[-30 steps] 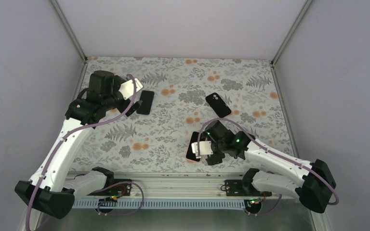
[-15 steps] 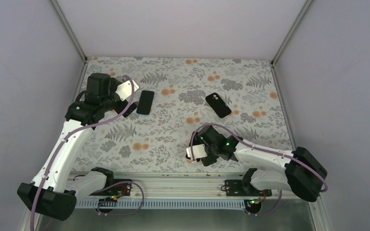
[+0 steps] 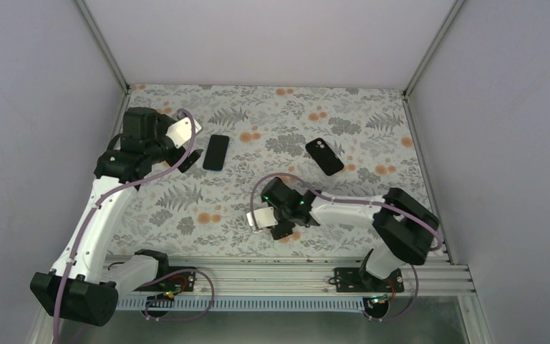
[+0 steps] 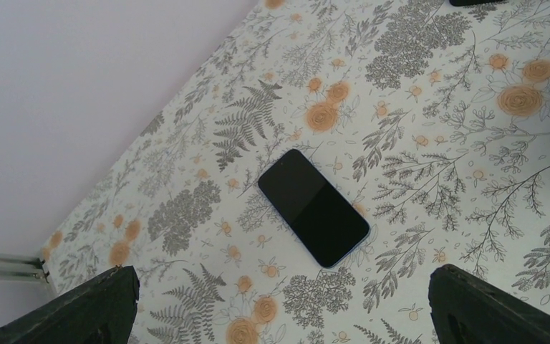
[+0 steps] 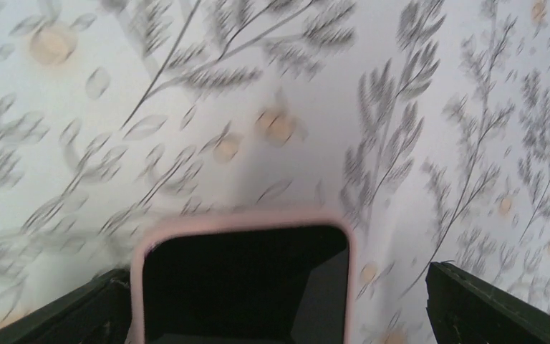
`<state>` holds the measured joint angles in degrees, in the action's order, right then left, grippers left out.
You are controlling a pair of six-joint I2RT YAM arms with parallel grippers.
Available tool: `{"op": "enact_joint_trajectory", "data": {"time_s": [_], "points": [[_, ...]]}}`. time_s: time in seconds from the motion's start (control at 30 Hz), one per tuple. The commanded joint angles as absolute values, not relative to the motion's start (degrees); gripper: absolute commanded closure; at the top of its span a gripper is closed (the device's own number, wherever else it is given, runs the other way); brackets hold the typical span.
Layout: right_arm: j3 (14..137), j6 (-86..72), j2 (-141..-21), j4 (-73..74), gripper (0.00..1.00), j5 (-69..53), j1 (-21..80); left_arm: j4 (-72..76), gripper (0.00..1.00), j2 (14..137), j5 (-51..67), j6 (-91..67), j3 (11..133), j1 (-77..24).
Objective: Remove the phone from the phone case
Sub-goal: Adjust the phone at the center of the board.
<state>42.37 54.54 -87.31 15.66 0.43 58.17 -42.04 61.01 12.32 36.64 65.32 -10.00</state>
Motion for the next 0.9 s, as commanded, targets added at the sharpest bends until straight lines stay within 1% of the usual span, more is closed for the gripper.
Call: {"op": "enact_joint_trajectory", "data": {"time_s": [0.0, 0.1, 0.37, 0.6, 0.87], "points": [[49.3, 51.9, -94.6, 20.4, 0.00, -2.7, 58.4, -41.7, 0.00, 60.9, 15.3, 37.9, 65.7, -9.2], [53.3, 50.2, -99.2, 25.7, 0.00, -5.3, 57.0, -42.6, 0.00, 60.4, 15.8, 38.9, 65.6, -8.4], [54.2, 50.6, -98.2, 33.8, 0.00, -10.7, 48.2, -43.7, 0.00, 59.2, 19.1, 40.3, 62.8, -6.6], [51.0, 53.0, -96.9, 37.6, 0.00, -11.1, 43.1, -44.2, 0.00, 60.5, 21.2, 40.3, 63.6, -6.3], [44.0, 57.0, -94.8, 36.9, 0.01, -9.9, 39.8, -44.8, 0.00, 63.4, 26.0, 39.4, 64.3, -6.3]]}}
